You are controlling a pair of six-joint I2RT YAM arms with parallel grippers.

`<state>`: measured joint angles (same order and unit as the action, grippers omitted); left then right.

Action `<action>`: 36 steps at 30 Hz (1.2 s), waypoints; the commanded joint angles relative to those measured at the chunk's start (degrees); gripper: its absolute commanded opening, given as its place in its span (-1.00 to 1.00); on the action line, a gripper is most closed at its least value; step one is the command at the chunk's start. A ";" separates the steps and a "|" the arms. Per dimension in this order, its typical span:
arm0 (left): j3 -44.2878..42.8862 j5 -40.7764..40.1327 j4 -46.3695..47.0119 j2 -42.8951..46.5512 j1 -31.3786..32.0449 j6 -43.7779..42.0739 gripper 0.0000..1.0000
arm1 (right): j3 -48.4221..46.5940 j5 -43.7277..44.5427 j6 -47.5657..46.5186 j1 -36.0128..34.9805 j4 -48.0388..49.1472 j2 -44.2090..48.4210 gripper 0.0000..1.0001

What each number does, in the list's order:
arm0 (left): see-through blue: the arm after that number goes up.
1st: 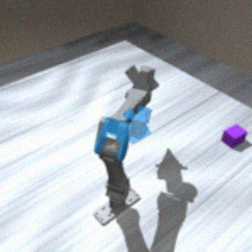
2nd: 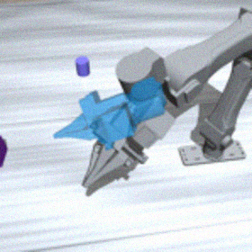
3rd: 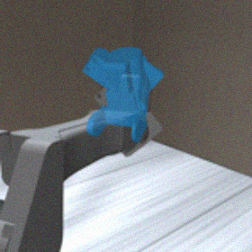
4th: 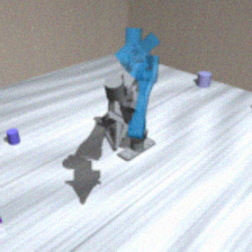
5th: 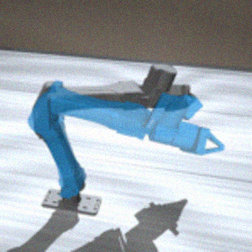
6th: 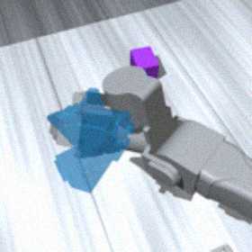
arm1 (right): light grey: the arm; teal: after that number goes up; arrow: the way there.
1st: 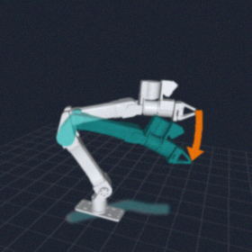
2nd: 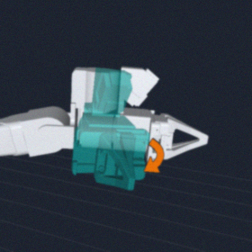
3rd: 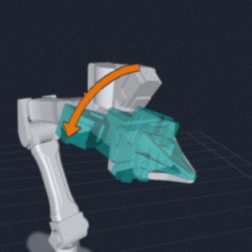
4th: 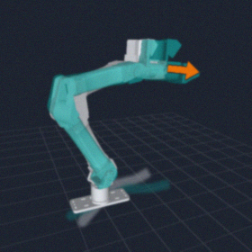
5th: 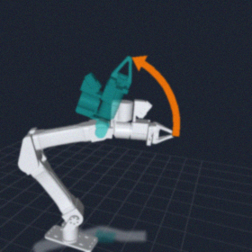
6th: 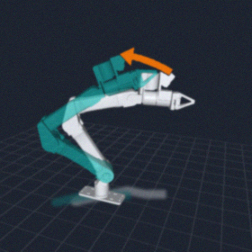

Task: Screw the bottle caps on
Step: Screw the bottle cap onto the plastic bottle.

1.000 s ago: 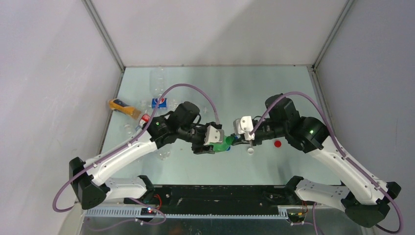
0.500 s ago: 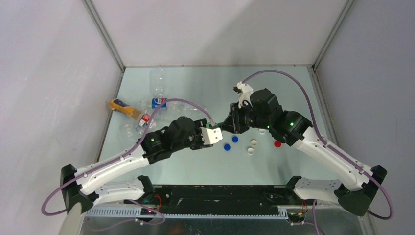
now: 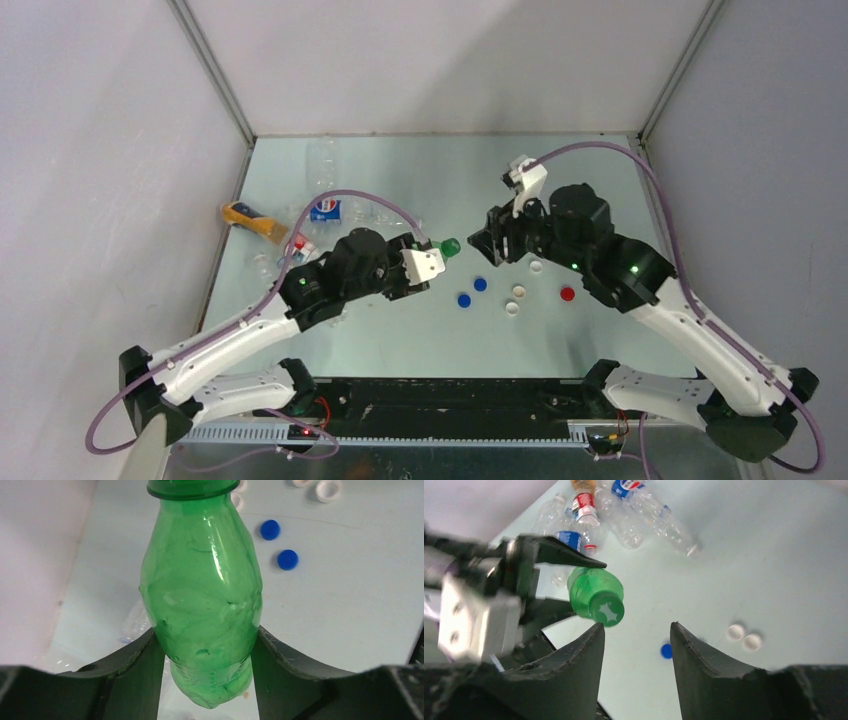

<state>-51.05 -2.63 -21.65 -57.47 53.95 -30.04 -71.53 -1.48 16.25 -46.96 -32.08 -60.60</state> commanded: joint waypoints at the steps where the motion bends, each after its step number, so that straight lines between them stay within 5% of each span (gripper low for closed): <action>1: -4.35 17.03 -6.48 1.35 -4.36 -0.72 -0.96 | -0.54 -11.90 -29.99 0.66 0.22 4.48 0.08; 6: -8.36 28.92 -13.17 -0.54 -5.29 -3.98 -0.92 | 0.00 -28.01 -47.58 0.35 -5.64 6.65 0.08; 12: -11.93 34.74 -17.59 -3.05 -5.35 -6.11 -0.90 | 0.07 -34.25 -58.11 -0.11 -9.72 5.84 0.09; 31: -15.86 37.53 -20.33 -6.17 -5.26 -7.89 -0.88 | 0.04 -37.84 -61.18 -1.02 -10.59 3.29 -0.06; 36: -16.01 37.07 -19.59 -6.21 -5.11 -7.19 -0.88 | 0.04 -38.53 -59.89 -0.97 -10.96 2.02 -0.26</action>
<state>-64.40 33.23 -41.76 -63.83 48.93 -36.58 -71.29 -38.44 -44.03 -47.68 -42.98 -57.60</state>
